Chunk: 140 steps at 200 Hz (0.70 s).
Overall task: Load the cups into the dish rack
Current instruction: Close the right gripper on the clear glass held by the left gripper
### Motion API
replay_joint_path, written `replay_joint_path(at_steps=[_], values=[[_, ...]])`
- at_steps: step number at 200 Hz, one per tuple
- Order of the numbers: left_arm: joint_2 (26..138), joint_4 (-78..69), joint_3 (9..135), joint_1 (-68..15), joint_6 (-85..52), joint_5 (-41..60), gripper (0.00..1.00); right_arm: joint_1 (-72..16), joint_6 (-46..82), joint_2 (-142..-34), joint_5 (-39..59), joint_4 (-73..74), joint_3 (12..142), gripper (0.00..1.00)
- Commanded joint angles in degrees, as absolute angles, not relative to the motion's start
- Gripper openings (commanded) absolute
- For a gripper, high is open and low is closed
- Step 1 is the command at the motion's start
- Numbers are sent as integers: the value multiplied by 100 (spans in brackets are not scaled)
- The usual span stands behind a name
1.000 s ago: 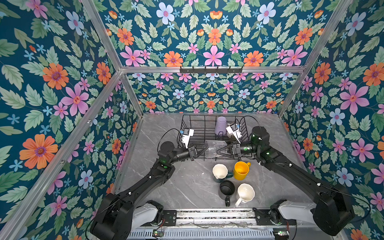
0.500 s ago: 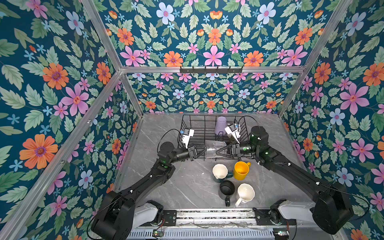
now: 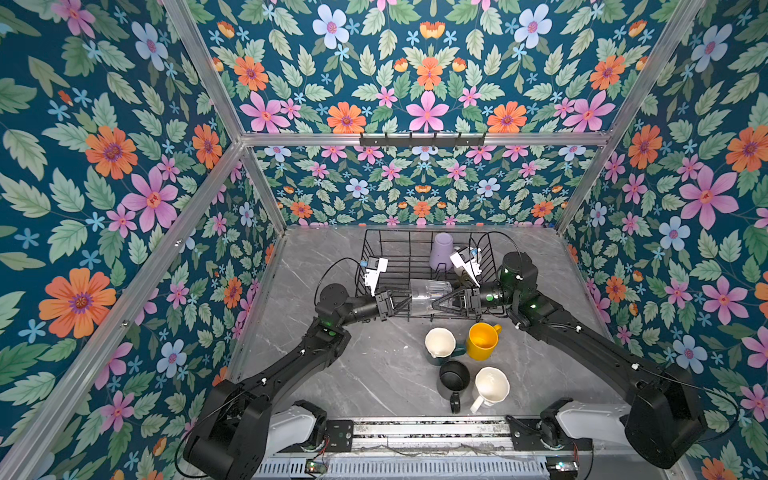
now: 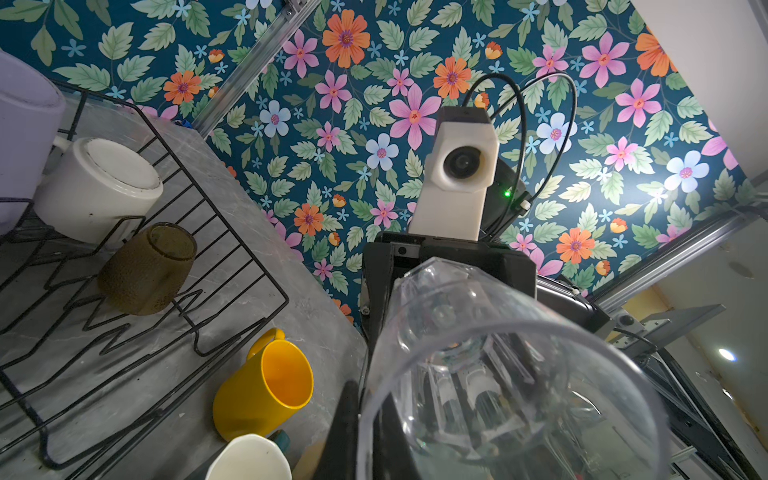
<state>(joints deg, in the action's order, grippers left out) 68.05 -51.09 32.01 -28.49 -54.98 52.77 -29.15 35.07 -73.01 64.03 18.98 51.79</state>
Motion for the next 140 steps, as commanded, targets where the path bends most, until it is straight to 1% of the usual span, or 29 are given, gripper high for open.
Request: replay_joint_path(at_steps=[1, 31, 49, 67, 96, 120, 140], values=[[6838, -5447, 3196, -2857, -5367, 5458, 0, -2929, 3646, -7278, 6329, 1986, 5236, 81], [6899, -5549, 3169, -2856, -5421, 5510, 0, -2927, 3650, -7272, 6326, 1971, 5259, 82], [6924, -5693, 3148, -2857, -5512, 5548, 0, -2927, 3652, -7276, 6335, 1959, 5266, 78], [6948, -5809, 3129, -2857, -5563, 5614, 0, -2927, 3665, -7286, 6328, 1951, 5256, 73], [6961, -5826, 3096, -2857, -5576, 5669, 0, -2931, 3682, -7308, 6319, 1944, 5278, 71], [6992, -5861, 3087, -2860, -5598, 5711, 0, -2931, 3695, -7334, 6301, 1943, 5308, 72], [7039, -6028, 3068, -2862, -5698, 5796, 0, -2928, 3683, -7348, 6268, 1928, 5322, 78]])
